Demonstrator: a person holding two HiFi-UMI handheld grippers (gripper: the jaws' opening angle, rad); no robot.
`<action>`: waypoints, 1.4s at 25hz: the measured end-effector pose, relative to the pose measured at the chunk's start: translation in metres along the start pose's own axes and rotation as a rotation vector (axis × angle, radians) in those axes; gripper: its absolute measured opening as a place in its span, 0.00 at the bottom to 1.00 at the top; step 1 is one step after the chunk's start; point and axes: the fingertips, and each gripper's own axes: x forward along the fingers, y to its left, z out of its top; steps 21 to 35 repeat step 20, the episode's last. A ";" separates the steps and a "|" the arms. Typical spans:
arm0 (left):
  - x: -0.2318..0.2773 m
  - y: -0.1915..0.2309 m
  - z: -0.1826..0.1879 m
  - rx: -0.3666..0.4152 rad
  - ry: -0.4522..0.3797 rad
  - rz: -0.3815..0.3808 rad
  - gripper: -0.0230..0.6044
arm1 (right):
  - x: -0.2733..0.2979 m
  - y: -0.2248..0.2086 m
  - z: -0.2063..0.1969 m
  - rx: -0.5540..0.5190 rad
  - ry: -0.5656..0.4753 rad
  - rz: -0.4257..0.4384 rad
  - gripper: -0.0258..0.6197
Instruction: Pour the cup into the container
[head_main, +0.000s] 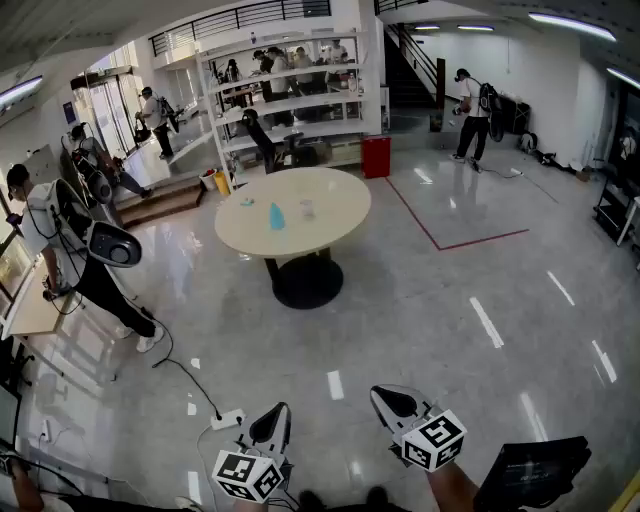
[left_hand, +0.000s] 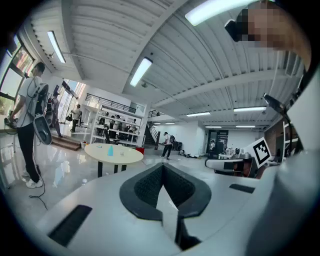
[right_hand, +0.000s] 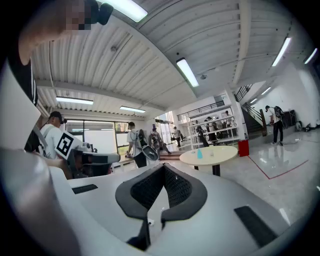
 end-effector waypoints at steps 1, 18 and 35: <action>-0.004 0.000 0.002 0.007 0.001 -0.006 0.02 | 0.000 0.002 0.003 -0.008 -0.002 -0.004 0.05; -0.038 0.025 0.024 0.002 -0.048 -0.044 0.02 | 0.023 0.040 0.036 -0.061 -0.043 -0.037 0.05; -0.038 0.027 0.023 -0.007 -0.046 -0.047 0.02 | 0.025 0.040 0.036 -0.060 -0.040 -0.038 0.05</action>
